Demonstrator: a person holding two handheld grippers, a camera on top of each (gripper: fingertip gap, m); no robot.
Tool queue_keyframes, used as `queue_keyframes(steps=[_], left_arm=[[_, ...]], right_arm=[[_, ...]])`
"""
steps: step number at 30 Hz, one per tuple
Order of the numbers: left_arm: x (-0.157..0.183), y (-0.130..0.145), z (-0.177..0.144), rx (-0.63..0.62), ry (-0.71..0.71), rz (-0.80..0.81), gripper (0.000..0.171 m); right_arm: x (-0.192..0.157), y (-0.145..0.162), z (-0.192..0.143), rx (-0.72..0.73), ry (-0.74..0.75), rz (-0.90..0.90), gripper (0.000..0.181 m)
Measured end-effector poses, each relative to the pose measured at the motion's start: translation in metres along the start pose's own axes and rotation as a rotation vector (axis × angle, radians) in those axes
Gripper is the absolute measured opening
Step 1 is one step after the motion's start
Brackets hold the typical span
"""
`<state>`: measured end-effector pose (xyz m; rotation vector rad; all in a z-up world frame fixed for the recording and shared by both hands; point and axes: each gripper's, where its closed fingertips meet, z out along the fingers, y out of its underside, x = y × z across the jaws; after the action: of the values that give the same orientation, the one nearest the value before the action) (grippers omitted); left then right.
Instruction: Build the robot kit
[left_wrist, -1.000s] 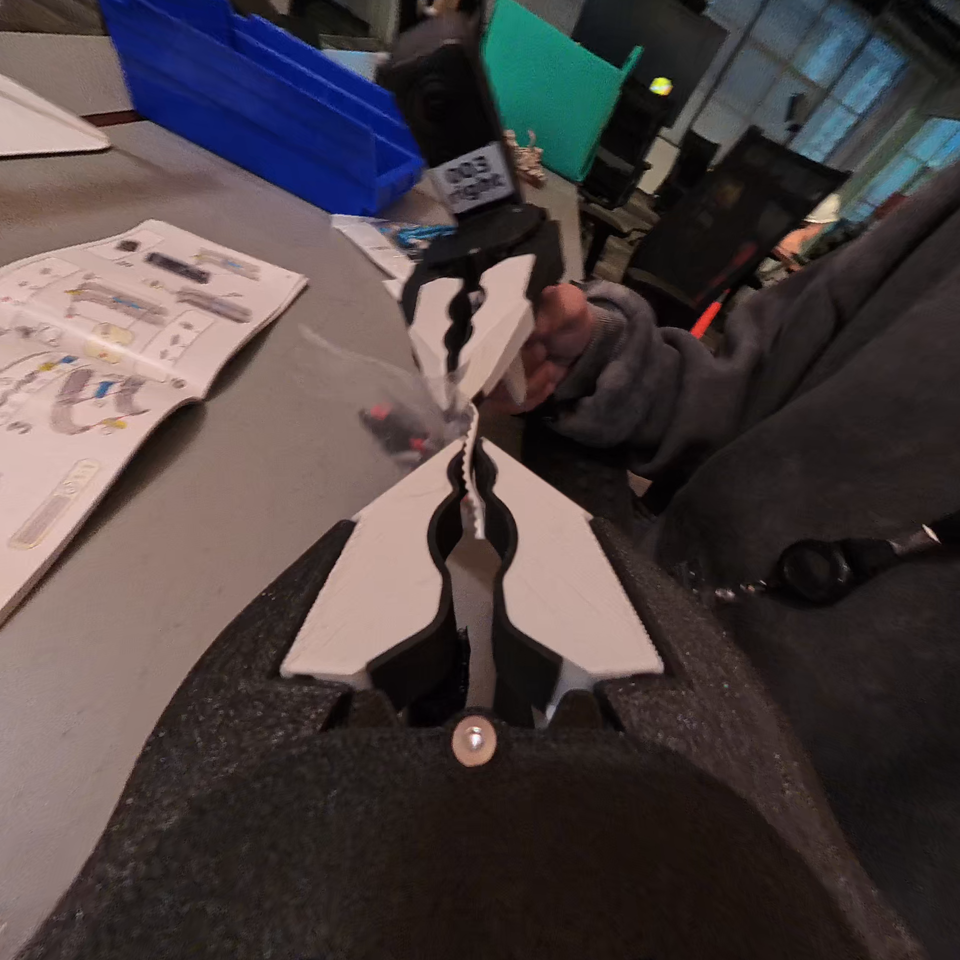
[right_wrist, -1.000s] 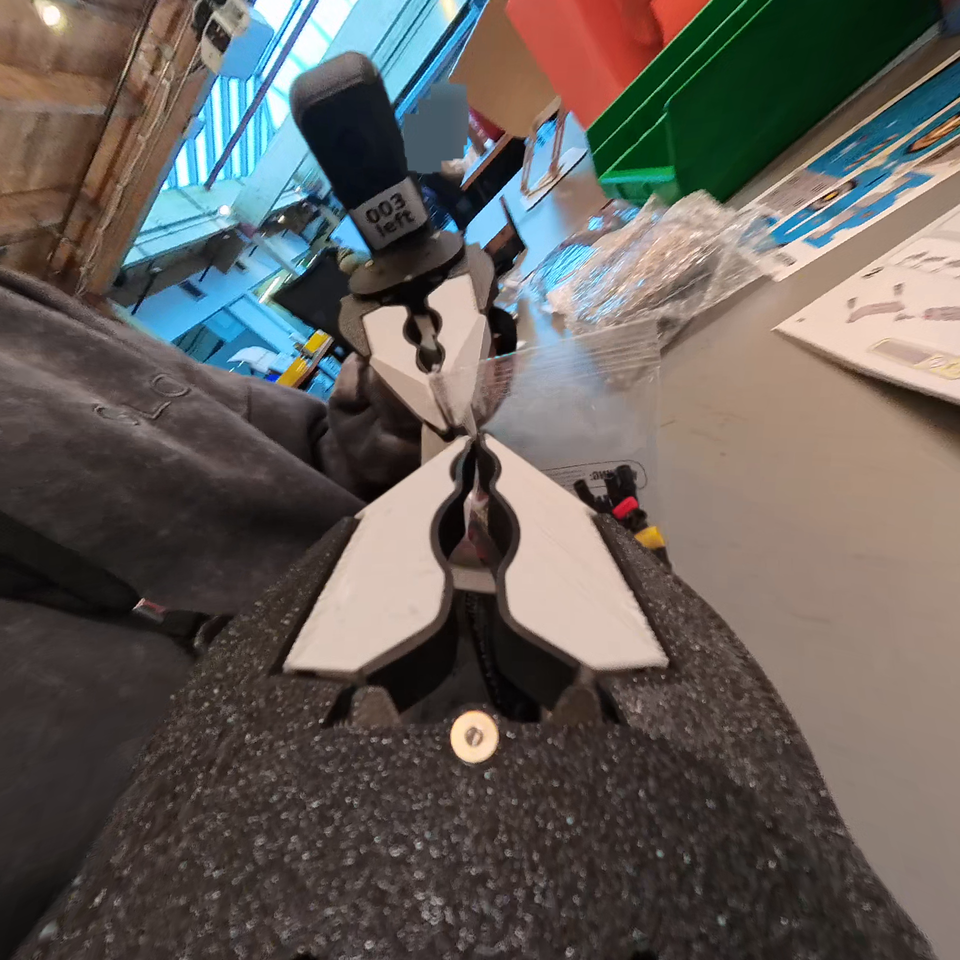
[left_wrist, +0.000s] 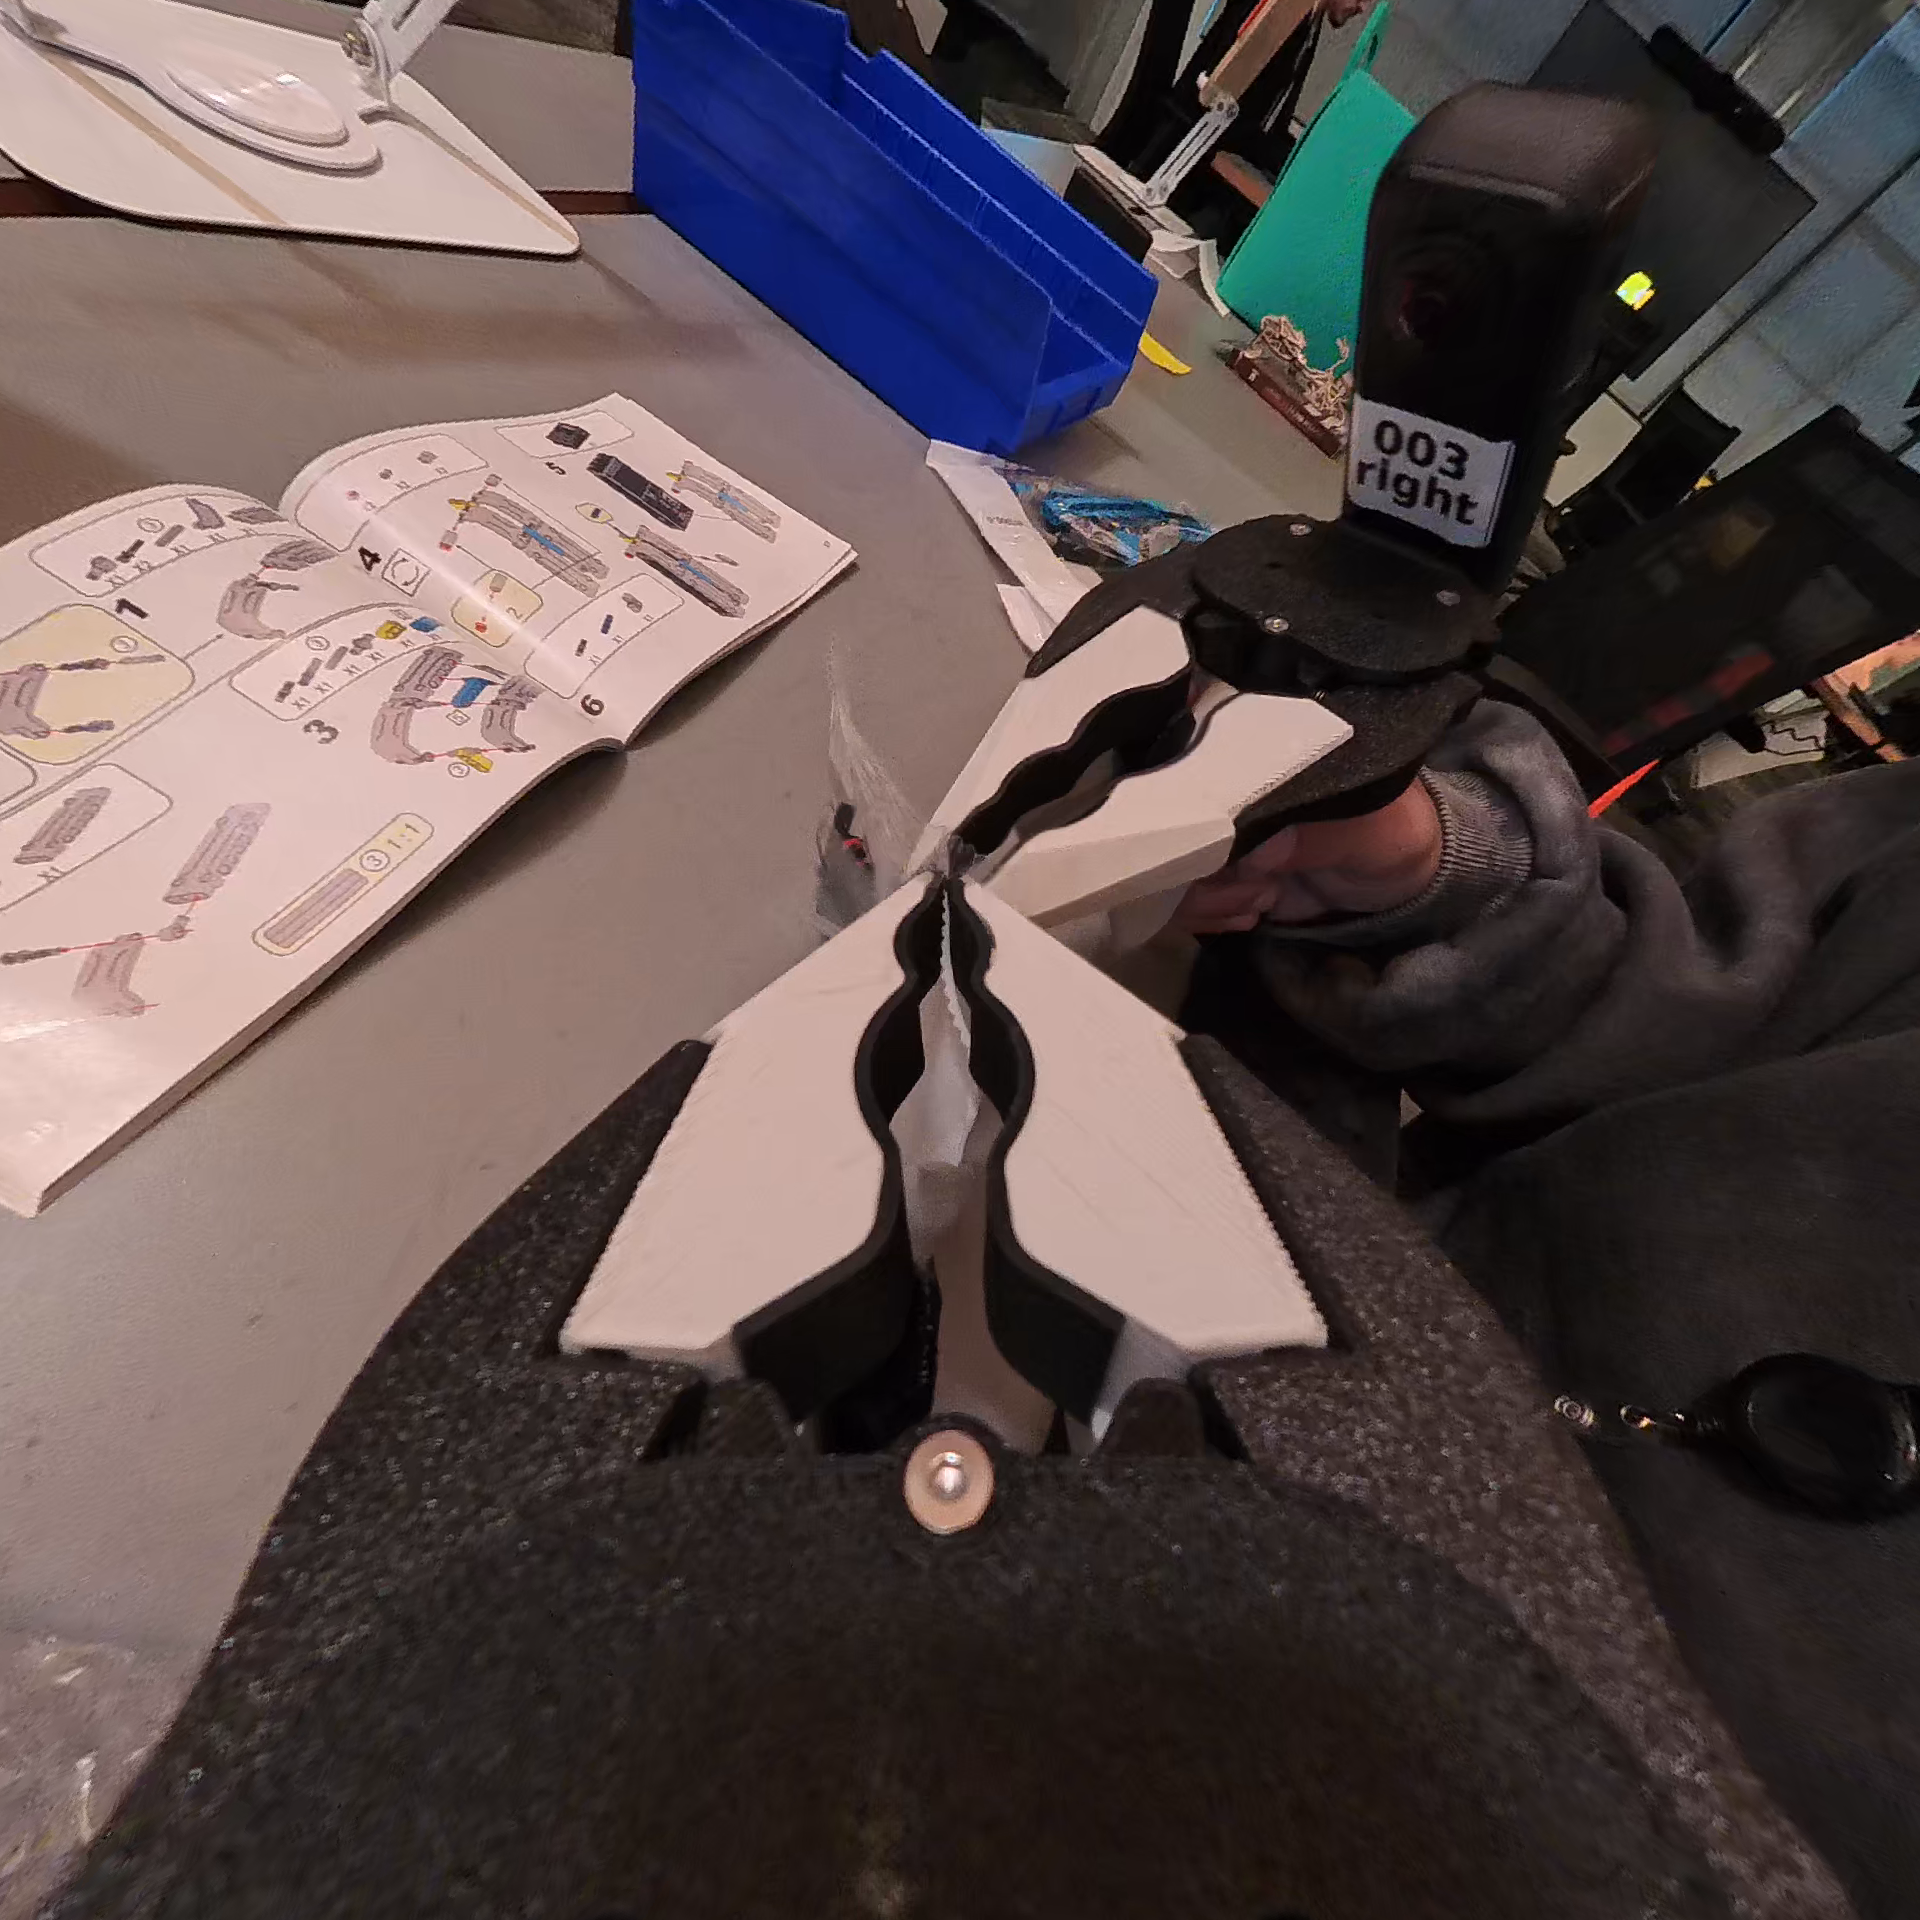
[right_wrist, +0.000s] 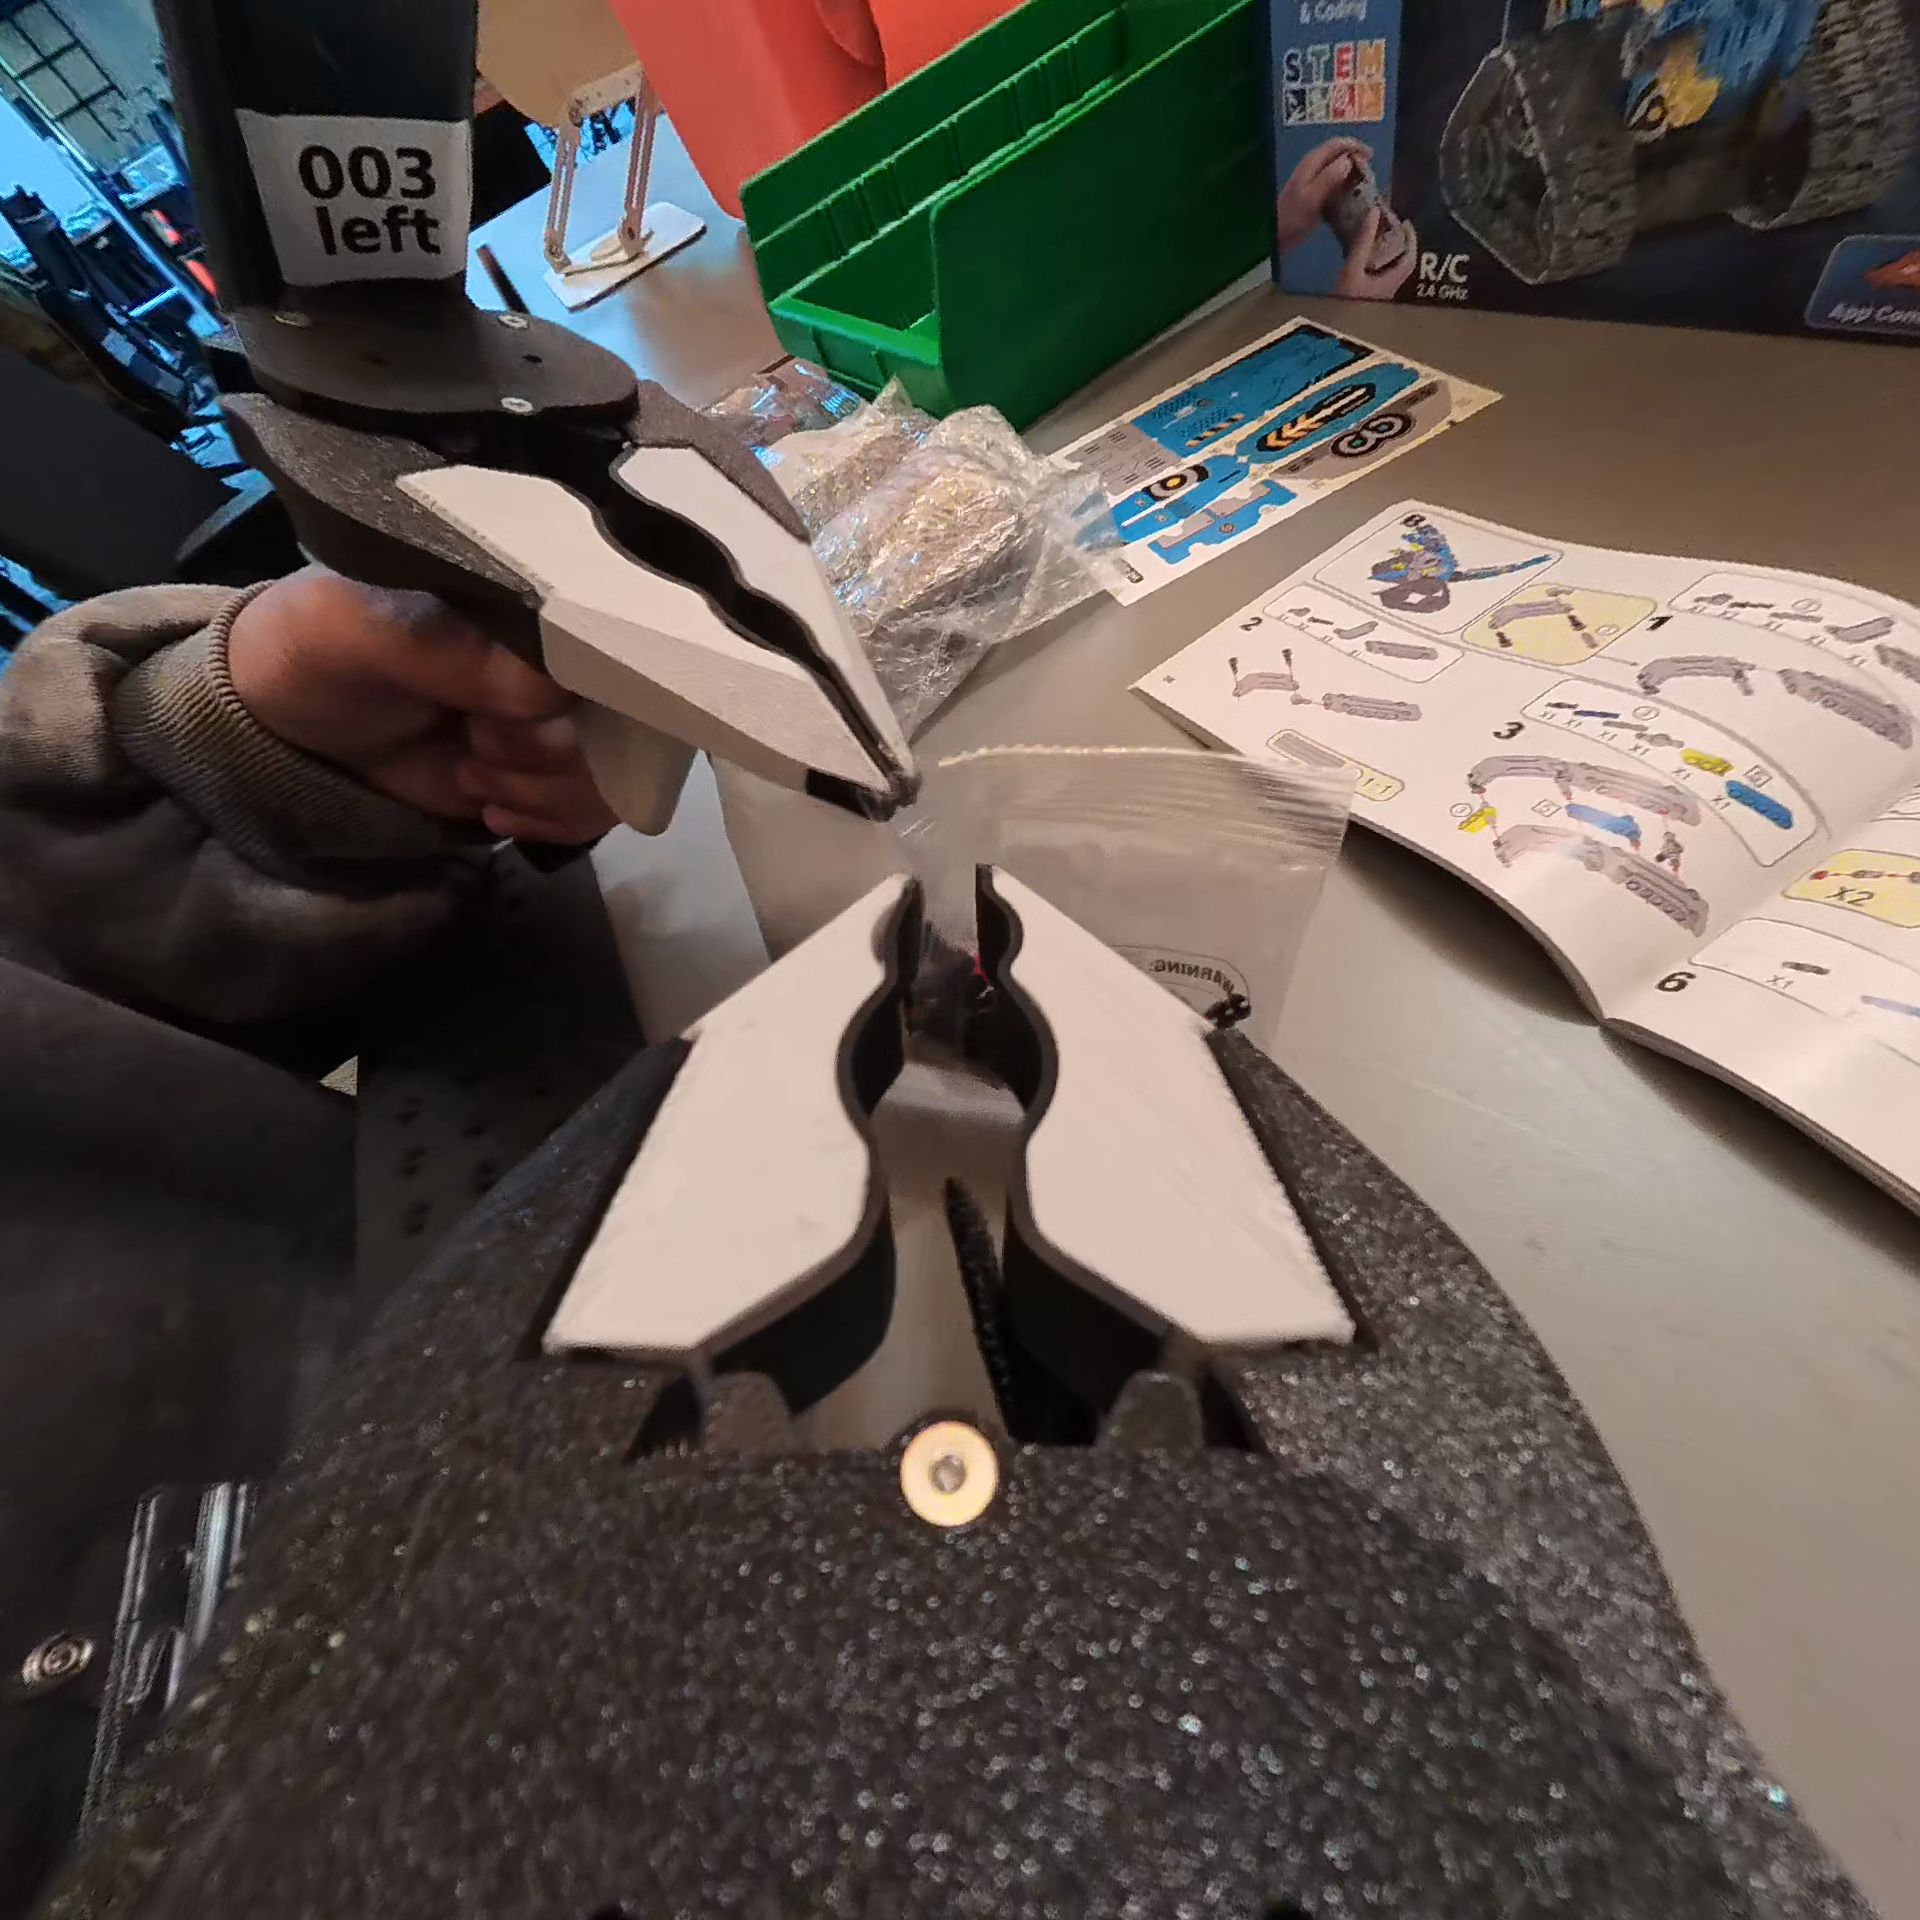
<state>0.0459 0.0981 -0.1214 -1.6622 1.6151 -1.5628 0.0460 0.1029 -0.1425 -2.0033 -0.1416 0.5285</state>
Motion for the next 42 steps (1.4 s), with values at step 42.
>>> queue_keyframes(steps=[42], left_arm=[[-0.007,0.003,0.011,0.049,0.004,-0.193,0.0]], right_arm=[[0.01,-0.004,-0.008,0.064,0.107,-0.032,0.012]])
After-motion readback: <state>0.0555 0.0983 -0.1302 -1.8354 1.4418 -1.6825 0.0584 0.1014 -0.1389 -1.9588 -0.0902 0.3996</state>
